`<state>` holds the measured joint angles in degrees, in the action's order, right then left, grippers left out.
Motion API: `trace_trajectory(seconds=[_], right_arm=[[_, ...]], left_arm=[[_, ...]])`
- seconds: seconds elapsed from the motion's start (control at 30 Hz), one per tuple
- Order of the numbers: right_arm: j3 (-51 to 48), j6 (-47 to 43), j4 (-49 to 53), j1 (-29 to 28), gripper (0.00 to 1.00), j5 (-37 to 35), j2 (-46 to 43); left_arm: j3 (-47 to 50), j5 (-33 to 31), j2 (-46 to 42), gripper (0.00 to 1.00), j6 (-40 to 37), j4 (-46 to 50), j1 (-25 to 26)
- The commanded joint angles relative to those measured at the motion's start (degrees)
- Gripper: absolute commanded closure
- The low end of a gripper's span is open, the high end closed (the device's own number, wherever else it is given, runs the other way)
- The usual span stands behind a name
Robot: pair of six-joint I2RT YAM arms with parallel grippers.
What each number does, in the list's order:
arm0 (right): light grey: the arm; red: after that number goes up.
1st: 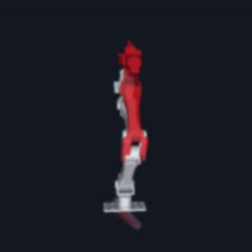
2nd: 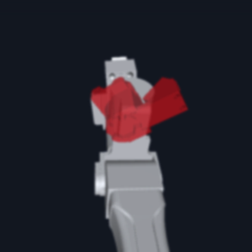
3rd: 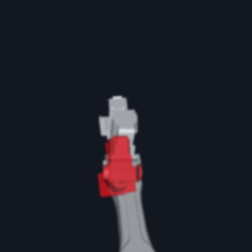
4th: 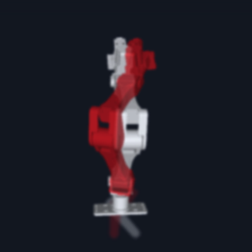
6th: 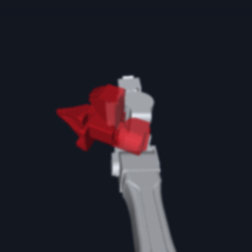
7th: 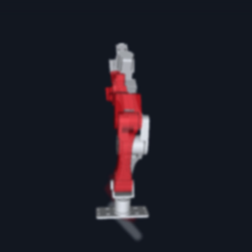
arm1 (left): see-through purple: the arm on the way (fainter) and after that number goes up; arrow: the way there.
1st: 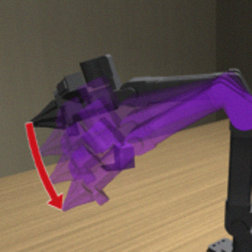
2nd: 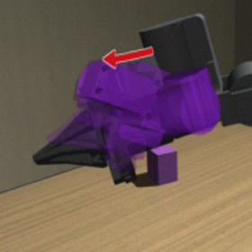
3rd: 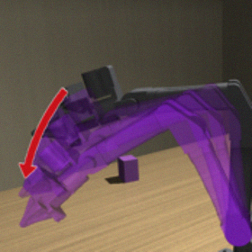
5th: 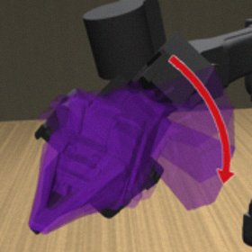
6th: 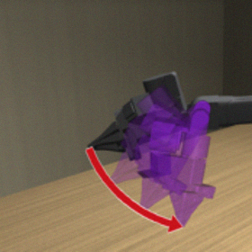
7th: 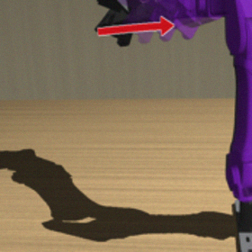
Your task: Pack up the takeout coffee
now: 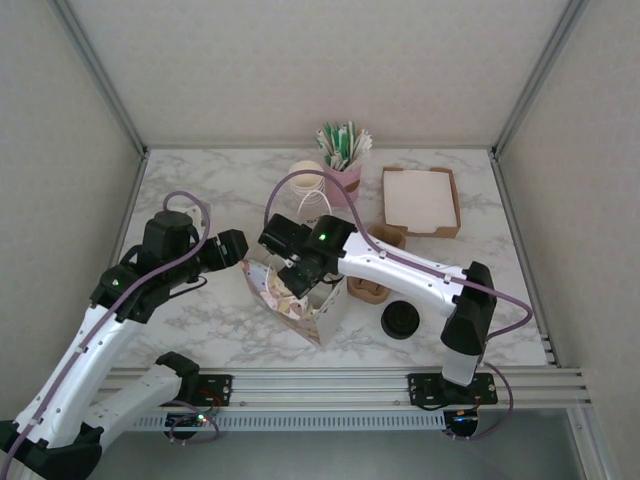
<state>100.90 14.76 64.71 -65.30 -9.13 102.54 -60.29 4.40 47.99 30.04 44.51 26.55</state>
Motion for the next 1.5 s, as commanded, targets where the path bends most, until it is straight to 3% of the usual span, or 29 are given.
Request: trace_trajectory(seconds=[0.0, 0.17, 0.3, 0.6, 0.93, 1.23, 1.47], right_arm=[[-0.10, 0.40, -1.76, 1.10, 1.00, 1.10, -3.72], [1.26, 1.10, -1.11, 1.66, 0.99, 2.26, -5.10], [1.83, 1.55, -1.68, 1.97, 0.92, 2.84, -6.43], [3.59, 2.07, -2.07, 2.14, 0.68, 3.18, -8.91], [4.85, 0.10, -2.91, 2.15, 0.63, -0.96, -14.74], [-4.76, -5.94, -17.08, 2.15, 0.58, -7.08, -30.22], [-19.06, -11.04, -32.97, 2.17, 0.31, -15.86, -45.00]], left_arm=[[0.18, -0.62, -0.70, 0.27, -0.34, 0.58, 0.46], [0.22, -0.62, -0.78, 0.27, -0.25, 0.58, 0.49], [0.18, -0.63, -0.79, 0.27, -0.33, 0.40, 0.46], [0.09, -0.73, -1.23, 0.27, -0.42, 0.40, 0.44], [-0.26, -1.07, -1.93, 0.23, -0.38, -0.83, 0.52], [-0.66, -2.76, -4.90, 0.18, -1.33, -3.98, 0.50], [-0.28, -10.76, -8.81, 0.09, -3.28, -6.69, 0.44]])
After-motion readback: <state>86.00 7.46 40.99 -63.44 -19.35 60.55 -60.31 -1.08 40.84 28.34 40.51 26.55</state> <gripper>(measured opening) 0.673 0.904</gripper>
